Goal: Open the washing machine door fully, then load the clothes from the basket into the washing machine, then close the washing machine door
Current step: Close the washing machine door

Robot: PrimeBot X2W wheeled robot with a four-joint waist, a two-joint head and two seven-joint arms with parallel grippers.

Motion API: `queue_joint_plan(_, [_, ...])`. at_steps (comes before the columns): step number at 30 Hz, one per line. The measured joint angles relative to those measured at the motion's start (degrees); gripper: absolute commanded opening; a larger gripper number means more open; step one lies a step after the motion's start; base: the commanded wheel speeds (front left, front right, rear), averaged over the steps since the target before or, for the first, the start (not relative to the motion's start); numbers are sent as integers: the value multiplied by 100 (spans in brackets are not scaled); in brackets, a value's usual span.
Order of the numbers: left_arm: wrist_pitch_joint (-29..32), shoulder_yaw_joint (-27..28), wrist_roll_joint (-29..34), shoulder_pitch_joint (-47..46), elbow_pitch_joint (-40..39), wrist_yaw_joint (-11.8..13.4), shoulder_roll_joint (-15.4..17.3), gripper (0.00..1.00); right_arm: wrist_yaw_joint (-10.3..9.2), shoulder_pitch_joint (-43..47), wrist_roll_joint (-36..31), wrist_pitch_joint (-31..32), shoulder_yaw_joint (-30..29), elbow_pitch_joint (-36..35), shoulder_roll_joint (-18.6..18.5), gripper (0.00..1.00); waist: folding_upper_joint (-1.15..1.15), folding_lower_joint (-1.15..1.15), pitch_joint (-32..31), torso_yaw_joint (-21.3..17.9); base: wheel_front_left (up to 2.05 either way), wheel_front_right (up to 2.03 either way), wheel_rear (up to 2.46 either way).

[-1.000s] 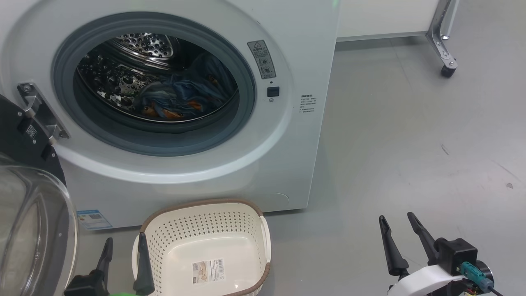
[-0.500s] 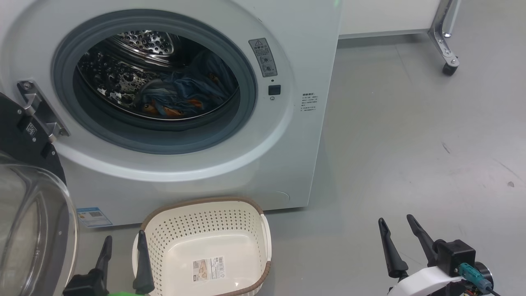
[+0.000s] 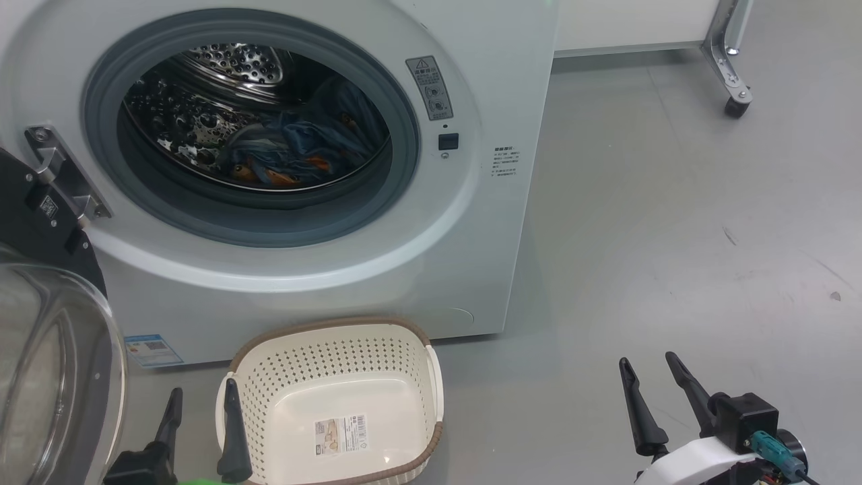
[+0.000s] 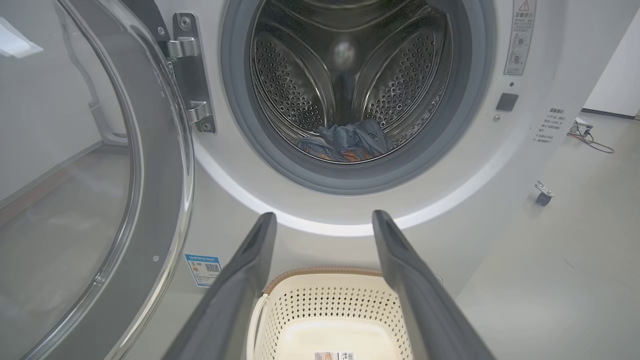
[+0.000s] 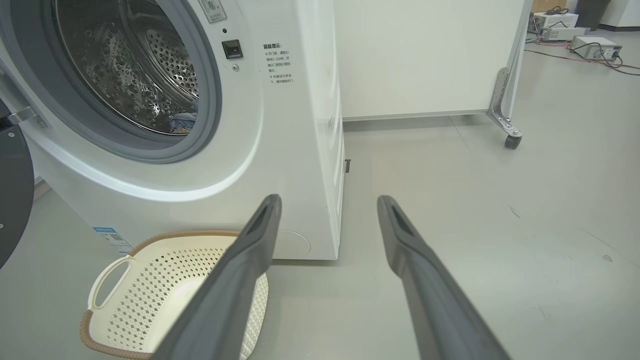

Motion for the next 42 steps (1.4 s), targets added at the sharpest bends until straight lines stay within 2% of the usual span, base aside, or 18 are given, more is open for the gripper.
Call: queue_joint_plan(42, [0,2,3,70,-49,51,4,100,0,-2,2,0,53,32,0,100,0,0,-41,4,-94,94,0])
